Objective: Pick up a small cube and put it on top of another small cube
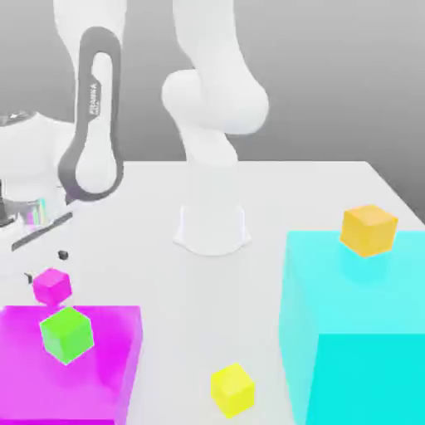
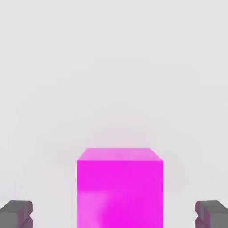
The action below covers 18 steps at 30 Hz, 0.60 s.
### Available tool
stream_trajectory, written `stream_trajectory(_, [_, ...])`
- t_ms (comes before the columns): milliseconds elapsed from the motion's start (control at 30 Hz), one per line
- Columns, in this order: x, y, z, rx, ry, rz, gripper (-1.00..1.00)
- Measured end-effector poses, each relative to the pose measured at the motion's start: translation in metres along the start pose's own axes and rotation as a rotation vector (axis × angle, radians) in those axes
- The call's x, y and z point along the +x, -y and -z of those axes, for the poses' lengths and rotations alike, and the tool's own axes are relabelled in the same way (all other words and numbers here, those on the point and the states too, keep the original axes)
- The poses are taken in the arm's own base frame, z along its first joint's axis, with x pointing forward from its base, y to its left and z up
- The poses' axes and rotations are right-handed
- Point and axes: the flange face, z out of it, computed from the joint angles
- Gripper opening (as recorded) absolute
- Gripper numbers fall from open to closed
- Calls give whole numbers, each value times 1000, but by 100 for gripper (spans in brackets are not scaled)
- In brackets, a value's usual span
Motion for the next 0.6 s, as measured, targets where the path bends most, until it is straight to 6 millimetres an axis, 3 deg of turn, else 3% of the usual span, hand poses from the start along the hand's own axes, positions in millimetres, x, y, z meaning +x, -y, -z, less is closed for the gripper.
stream_trajectory(33, [0, -1, -10, 0, 0, 0, 0])
stream_trajectory(67, [1, -1, -15, 0, 0, 0, -100])
stream_trajectory(300, [0, -1, -14, 1, 1, -1, -100])
stream_trajectory(500, [0, 0, 38, 1, 2, 0, -100])
stream_trajectory(533, [-7, 0, 47, 1, 2, 22, -100])
stream_trajectory(600, [-46, 2, 66, 1, 2, 137, -100])
